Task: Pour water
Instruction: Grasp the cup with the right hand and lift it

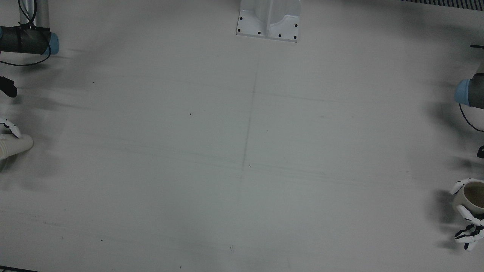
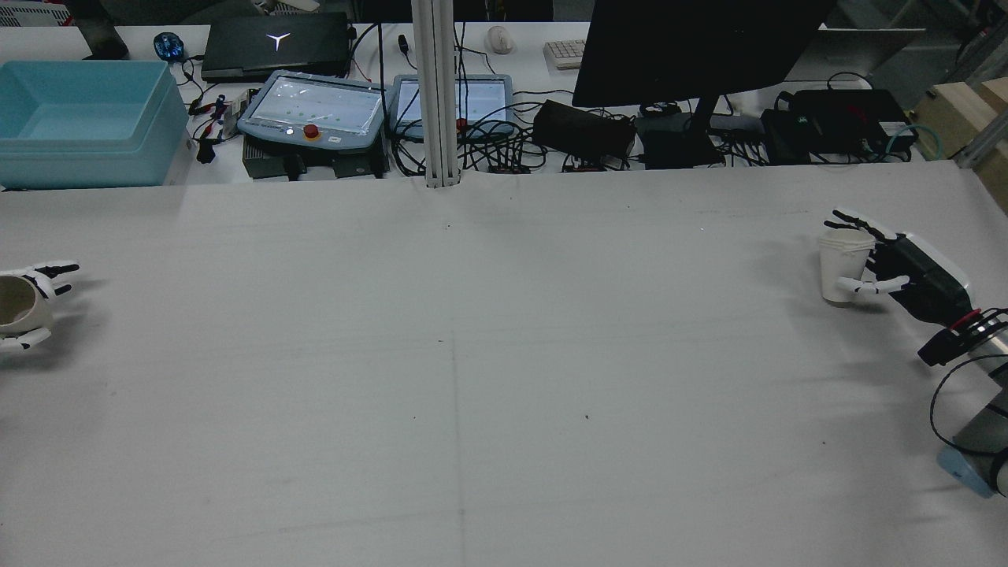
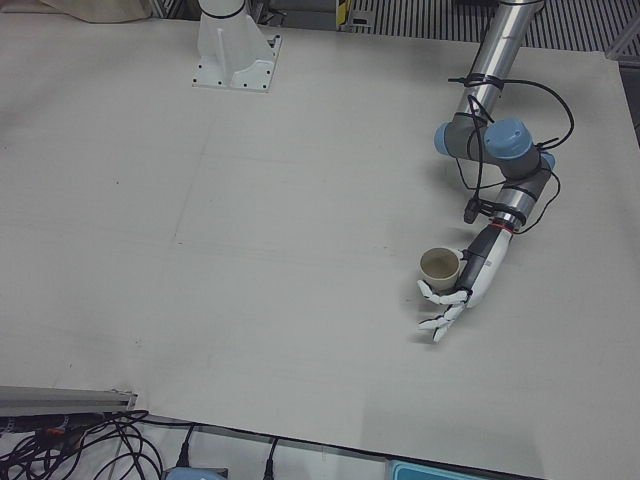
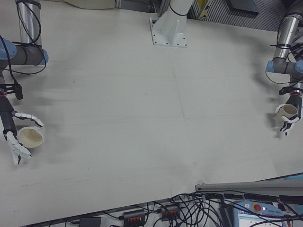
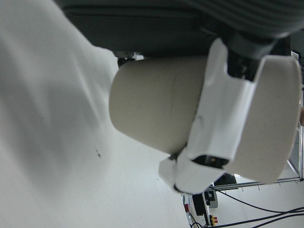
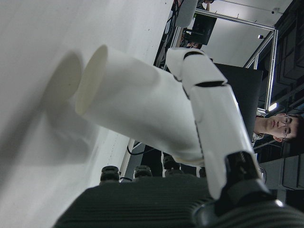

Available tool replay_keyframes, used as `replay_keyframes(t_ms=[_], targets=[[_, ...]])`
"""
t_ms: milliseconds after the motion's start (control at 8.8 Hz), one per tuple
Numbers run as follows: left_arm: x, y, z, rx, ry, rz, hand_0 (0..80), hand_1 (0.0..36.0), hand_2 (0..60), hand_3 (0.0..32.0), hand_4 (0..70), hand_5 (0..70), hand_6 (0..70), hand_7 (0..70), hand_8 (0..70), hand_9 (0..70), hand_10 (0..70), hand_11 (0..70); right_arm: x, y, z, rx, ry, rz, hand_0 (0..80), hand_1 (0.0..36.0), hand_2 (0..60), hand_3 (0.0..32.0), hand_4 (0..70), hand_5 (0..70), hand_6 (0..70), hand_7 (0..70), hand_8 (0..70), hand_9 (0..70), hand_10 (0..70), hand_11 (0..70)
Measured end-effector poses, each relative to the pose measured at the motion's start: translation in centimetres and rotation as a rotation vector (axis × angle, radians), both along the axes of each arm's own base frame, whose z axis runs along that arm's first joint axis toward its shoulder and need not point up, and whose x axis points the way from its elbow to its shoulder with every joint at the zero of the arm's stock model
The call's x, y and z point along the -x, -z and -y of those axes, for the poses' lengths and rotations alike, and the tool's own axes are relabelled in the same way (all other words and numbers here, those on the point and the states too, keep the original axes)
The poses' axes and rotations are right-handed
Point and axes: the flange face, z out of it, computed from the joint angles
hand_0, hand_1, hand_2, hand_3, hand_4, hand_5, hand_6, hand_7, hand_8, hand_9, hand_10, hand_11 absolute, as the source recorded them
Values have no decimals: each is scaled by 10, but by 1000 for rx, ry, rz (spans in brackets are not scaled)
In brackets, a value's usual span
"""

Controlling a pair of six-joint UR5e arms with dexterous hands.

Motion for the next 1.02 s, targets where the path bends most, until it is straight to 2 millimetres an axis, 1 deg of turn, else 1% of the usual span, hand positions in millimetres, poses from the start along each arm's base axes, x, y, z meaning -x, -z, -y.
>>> replay_keyframes(t_ms=[114,227,341,455,568,682,795,909,1023], targets=[[0,-1,0,1,1,0,800,360,600,0,700,700,145,211,65,66,91,168,3,3,3,-6,2,2,800,360,388,144,222,279,522,700,524,700,385,583],[0,-1,0,2,1,1,800,360,600,0,700,700,146,211,66,67,91,168,4,6,4,-9,2,3,800,360,562,300,169,302,573,700,609,700,468,698],[1,-2,0,2,1,2,800,360,600,0,700,700,146,209,65,67,91,169,5,12,7,-9,1,3,800,360,600,320,100,311,551,700,613,700,528,700],[1,-2,-1,3,1,2,800,360,600,0,700,700,145,210,66,67,91,168,6,21,10,-8,-1,3,800,360,600,320,61,316,531,700,602,700,564,700],[1,-2,0,2,0,1,800,360,600,0,700,700,145,209,66,66,89,166,6,31,14,-11,-3,5,800,360,600,320,42,314,514,700,578,700,567,700],[1,-1,0,2,1,-1,800,360,600,0,700,700,145,209,66,66,87,164,4,38,17,-17,-9,9,800,360,600,320,40,312,506,700,565,700,561,700],[1,0,0,3,1,-6,800,360,600,0,700,700,145,208,65,64,87,163,-1,42,18,-21,-17,13,800,360,600,320,27,307,481,700,537,691,549,700],[1,2,0,7,-1,-14,800,360,600,0,700,700,146,211,64,63,85,160,-12,47,16,-30,-33,19,800,360,600,320,57,305,491,700,527,677,542,700],[0,7,1,9,-2,-22,800,360,600,0,700,700,147,212,63,60,82,155,-30,57,11,-40,-57,24,800,360,600,320,97,305,513,700,531,684,540,700]])
